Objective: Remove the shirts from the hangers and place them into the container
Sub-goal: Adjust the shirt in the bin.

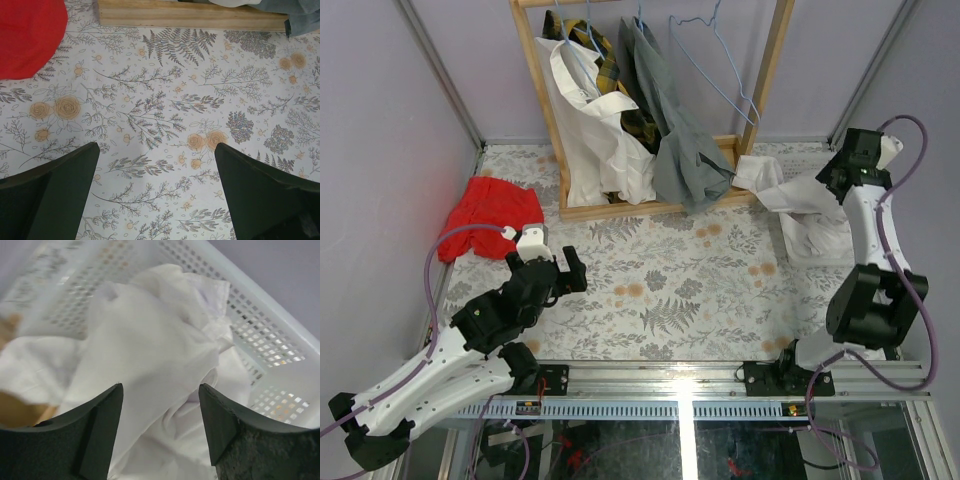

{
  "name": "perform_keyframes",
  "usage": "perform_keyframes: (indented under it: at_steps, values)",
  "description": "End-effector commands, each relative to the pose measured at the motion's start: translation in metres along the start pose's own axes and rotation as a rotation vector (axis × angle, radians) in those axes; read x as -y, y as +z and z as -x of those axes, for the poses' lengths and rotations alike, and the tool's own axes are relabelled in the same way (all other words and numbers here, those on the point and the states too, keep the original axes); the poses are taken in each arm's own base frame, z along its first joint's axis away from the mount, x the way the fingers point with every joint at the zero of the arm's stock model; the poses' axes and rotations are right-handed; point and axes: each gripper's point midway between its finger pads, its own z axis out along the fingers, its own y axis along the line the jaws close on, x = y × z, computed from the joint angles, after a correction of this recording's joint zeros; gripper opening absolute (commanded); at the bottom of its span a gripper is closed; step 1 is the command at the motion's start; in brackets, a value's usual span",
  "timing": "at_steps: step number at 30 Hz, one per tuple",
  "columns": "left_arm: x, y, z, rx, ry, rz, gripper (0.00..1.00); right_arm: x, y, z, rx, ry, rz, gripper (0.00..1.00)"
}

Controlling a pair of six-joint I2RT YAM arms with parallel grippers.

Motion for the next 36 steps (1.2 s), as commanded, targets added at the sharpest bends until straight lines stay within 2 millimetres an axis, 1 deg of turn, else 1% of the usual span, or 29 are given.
perform_keyframes:
  at_steps: [1, 3, 4, 5, 8, 10, 12, 13, 14, 15, 16, 17, 19, 20, 22, 23, 24, 25, 26, 27, 28, 29, 31, 32, 34, 36]
  values:
    - [0.007, 0.001, 0.011, 0.041, -0.022, -0.024, 1.00, -0.027, -0.037, -0.009, -0.041, 0.101, 0.216, 0.70]
    - [0.007, 0.002, 0.010, 0.039, -0.021, -0.024, 1.00, -0.040, -0.040, -0.025, -0.094, 0.161, 0.294, 0.70]
    - [0.007, 0.002, 0.010, 0.037, -0.020, -0.025, 1.00, -0.047, -0.039, -0.037, -0.131, 0.182, 0.336, 0.71]
    - [0.007, 0.002, 0.010, 0.036, -0.019, -0.024, 1.00, -0.052, -0.036, -0.050, -0.172, 0.195, 0.362, 0.71]
    - [0.007, 0.002, 0.009, 0.034, -0.018, -0.024, 1.00, -0.061, -0.025, -0.074, -0.269, 0.216, 0.382, 0.71]
    - [0.007, 0.002, 0.010, 0.036, -0.020, -0.026, 1.00, -0.061, -0.016, -0.085, -0.297, 0.219, 0.370, 0.66]
    - [0.006, 0.002, 0.010, 0.038, -0.023, -0.020, 1.00, -0.059, -0.007, -0.088, -0.294, 0.221, 0.342, 0.63]
    - [0.005, 0.002, 0.010, 0.040, -0.027, -0.017, 1.00, -0.058, -0.003, -0.087, -0.283, 0.215, 0.330, 0.54]
    - [0.005, 0.002, 0.010, 0.042, -0.028, -0.013, 1.00, -0.057, -0.001, -0.083, -0.266, 0.207, 0.324, 0.42]
    - [0.004, 0.001, 0.011, 0.044, -0.030, -0.013, 1.00, -0.056, 0.001, -0.077, -0.241, 0.197, 0.318, 0.30]
    - [0.005, 0.001, 0.011, 0.045, -0.031, -0.015, 1.00, -0.054, 0.000, -0.070, -0.212, 0.189, 0.306, 0.20]
    - [0.005, 0.001, 0.011, 0.045, -0.031, -0.015, 1.00, -0.051, -0.001, -0.060, -0.176, 0.187, 0.289, 0.14]
    - [0.005, 0.001, 0.011, 0.043, -0.028, -0.016, 1.00, -0.042, -0.009, -0.033, -0.072, 0.169, 0.260, 0.10]
    - [0.005, 0.002, 0.010, 0.040, -0.026, -0.014, 1.00, -0.034, -0.011, -0.021, -0.016, 0.145, 0.227, 0.09]
    - [0.005, 0.002, 0.010, 0.039, -0.024, -0.012, 1.00, -0.010, -0.011, -0.002, 0.081, 0.112, 0.106, 0.06]
    - [0.006, 0.003, 0.010, 0.038, -0.024, -0.013, 1.00, 0.002, -0.008, 0.002, 0.110, 0.091, 0.044, 0.05]
    - [0.006, 0.003, 0.010, 0.037, -0.022, -0.014, 1.00, 0.012, -0.004, 0.003, 0.124, 0.059, -0.013, 0.05]
    - [0.006, 0.003, 0.010, 0.036, -0.022, -0.016, 1.00, 0.016, 0.002, -0.002, 0.111, 0.021, -0.037, 0.04]
    - [0.006, 0.003, 0.010, 0.037, -0.021, -0.016, 1.00, 0.022, 0.008, -0.009, 0.089, -0.014, -0.080, 0.05]
    - [0.006, 0.003, 0.009, 0.035, -0.020, -0.017, 1.00, 0.024, 0.015, -0.020, 0.048, -0.037, -0.097, 0.06]
    - [0.006, 0.003, 0.010, 0.036, -0.021, -0.017, 1.00, 0.021, 0.023, -0.034, -0.005, -0.067, -0.083, 0.08]
    - [0.006, 0.003, 0.010, 0.035, -0.021, -0.018, 1.00, 0.013, 0.030, -0.050, -0.069, -0.106, -0.035, 0.11]
    - [0.006, 0.003, 0.009, 0.035, -0.020, -0.017, 1.00, 0.003, 0.043, -0.076, -0.164, -0.161, 0.029, 0.15]
    - [0.006, 0.003, 0.010, 0.036, -0.021, -0.016, 1.00, -0.001, 0.044, -0.076, -0.180, -0.180, 0.038, 0.18]
    - [0.005, 0.002, 0.010, 0.038, -0.024, -0.015, 1.00, -0.004, 0.038, -0.061, -0.175, -0.196, 0.040, 0.29]
    - [0.005, 0.002, 0.010, 0.039, -0.024, -0.014, 1.00, -0.009, 0.023, -0.030, -0.116, -0.178, 0.048, 0.40]
